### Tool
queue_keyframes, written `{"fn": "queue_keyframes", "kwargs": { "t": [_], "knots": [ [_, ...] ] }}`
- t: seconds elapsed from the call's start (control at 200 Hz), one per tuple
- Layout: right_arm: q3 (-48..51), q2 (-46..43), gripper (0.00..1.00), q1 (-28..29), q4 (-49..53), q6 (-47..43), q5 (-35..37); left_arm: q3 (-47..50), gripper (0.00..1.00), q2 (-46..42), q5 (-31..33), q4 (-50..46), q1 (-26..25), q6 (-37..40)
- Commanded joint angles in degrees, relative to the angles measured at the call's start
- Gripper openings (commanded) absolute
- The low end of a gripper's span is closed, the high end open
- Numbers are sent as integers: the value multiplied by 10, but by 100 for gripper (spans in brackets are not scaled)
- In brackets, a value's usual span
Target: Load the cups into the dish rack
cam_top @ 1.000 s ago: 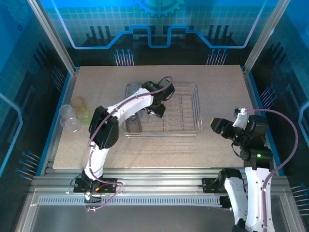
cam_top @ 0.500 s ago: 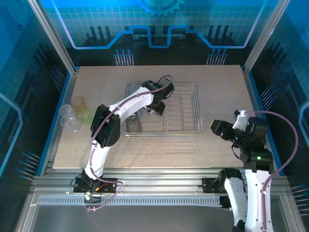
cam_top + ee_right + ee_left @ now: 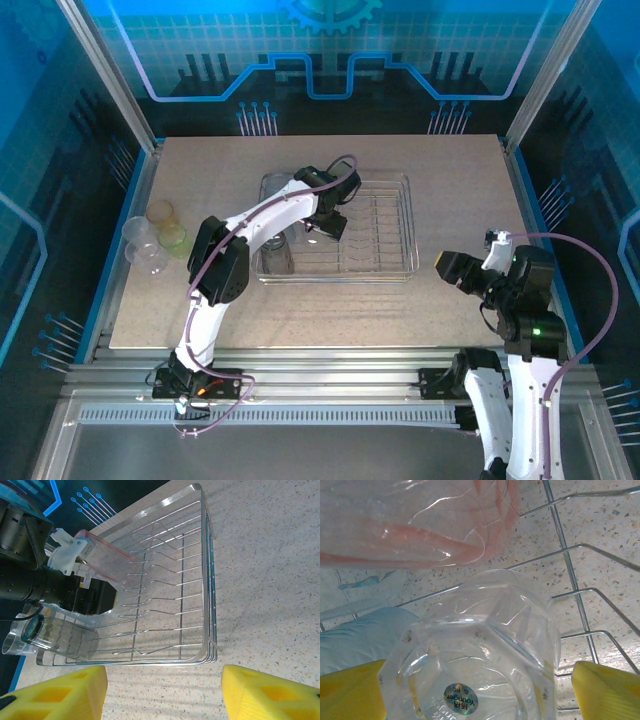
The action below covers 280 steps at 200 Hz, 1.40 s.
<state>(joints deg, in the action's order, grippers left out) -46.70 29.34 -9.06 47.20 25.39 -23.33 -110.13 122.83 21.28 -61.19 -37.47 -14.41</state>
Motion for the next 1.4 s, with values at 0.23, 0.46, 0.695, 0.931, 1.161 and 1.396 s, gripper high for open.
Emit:
{"fn": "queue_keyframes", "kwargs": {
  "t": [0.23, 0.46, 0.695, 0.931, 1.161, 1.396],
  "knots": [
    [-21, -16, 63, 5, 25, -10, 7, -13, 91, -80, 21, -50, -35, 21],
    [-27, -16, 63, 4, 24, -11, 16, 16, 90, -170, 80, -72, -47, 14],
    [-23, -11, 63, 11, 17, -18, 46, 98, 87, -310, 186, -60, 9, 18],
    [-15, -16, 63, 17, 16, -21, 47, 179, 86, -421, 191, -60, 208, -64],
    [-2, -21, 63, 20, 14, -27, 52, 276, 88, -474, 122, -24, 397, -103],
    [12, -16, 63, 42, -1, -35, 62, 374, 88, -487, 26, 31, 551, -150]
  ]
}}
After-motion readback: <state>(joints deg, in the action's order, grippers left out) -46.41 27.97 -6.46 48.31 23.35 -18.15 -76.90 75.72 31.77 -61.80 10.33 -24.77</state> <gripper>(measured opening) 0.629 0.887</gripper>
